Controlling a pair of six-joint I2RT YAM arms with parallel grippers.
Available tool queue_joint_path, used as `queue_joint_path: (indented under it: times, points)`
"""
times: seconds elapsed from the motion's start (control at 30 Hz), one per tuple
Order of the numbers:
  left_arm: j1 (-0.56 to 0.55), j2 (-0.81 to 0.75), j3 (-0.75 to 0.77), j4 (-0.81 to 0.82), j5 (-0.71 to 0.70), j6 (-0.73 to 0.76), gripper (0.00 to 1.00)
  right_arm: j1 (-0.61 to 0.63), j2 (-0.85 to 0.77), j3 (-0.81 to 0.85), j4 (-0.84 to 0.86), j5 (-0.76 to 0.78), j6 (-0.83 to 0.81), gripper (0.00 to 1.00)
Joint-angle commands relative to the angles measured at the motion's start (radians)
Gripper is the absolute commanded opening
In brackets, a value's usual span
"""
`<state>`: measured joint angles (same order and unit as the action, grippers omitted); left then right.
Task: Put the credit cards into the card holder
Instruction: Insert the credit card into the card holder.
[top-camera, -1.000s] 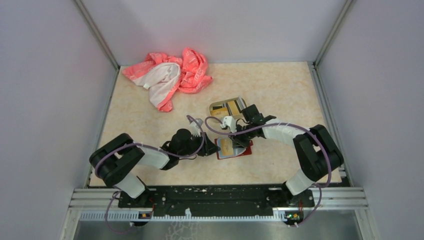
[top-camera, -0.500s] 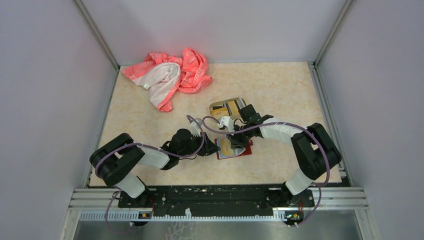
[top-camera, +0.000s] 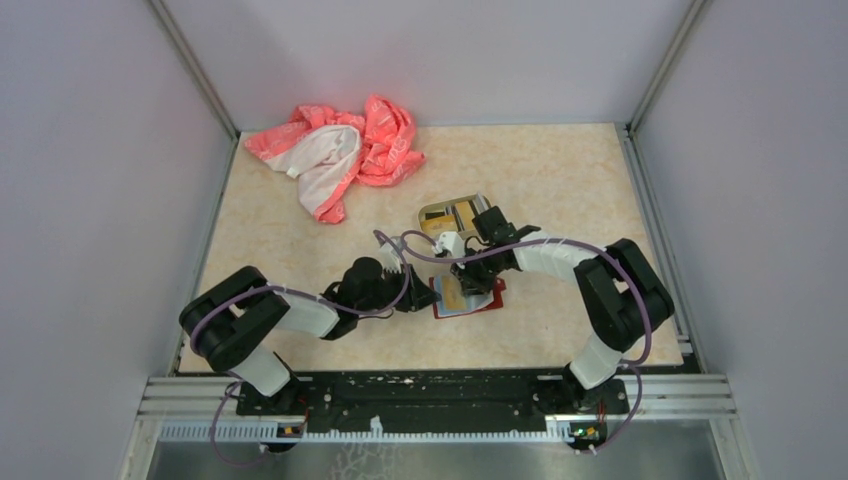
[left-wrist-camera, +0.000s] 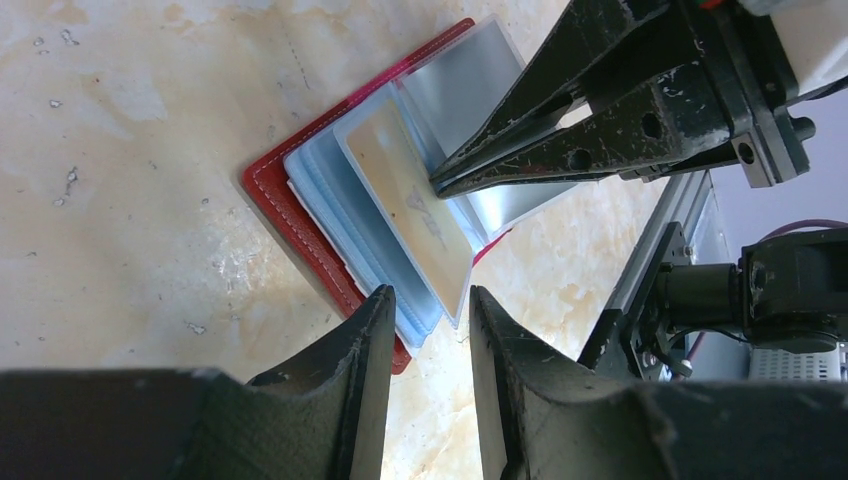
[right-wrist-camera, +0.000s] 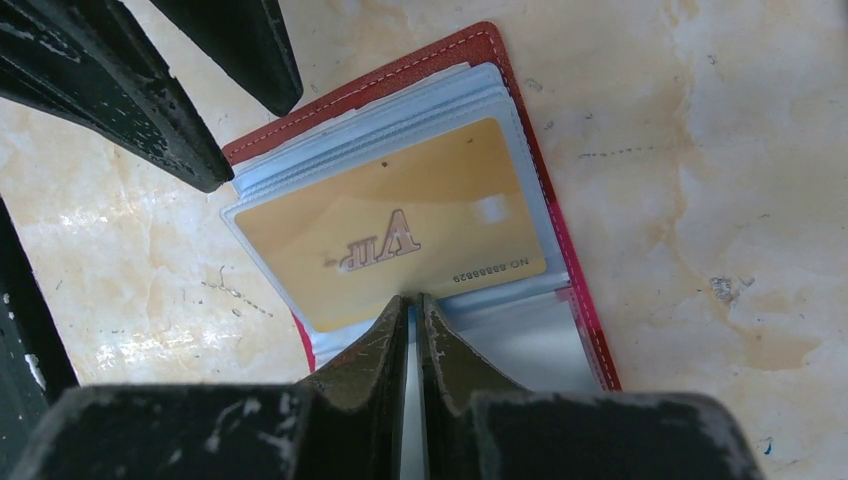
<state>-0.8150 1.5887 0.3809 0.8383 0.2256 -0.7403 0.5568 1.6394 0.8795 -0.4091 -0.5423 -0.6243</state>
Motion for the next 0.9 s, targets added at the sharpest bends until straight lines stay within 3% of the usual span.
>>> queue_joint_path:
  times: [0.0, 0.87]
  points:
    - [0.006, 0.014, 0.018, 0.065, 0.032, -0.002, 0.39, 0.011, 0.025, 0.028, -0.005, 0.030, -0.004, 0.07]
    - [0.013, 0.171, 0.077, 0.173, 0.144, -0.071, 0.43, 0.012, 0.031, 0.036, -0.020, 0.020, -0.010, 0.07]
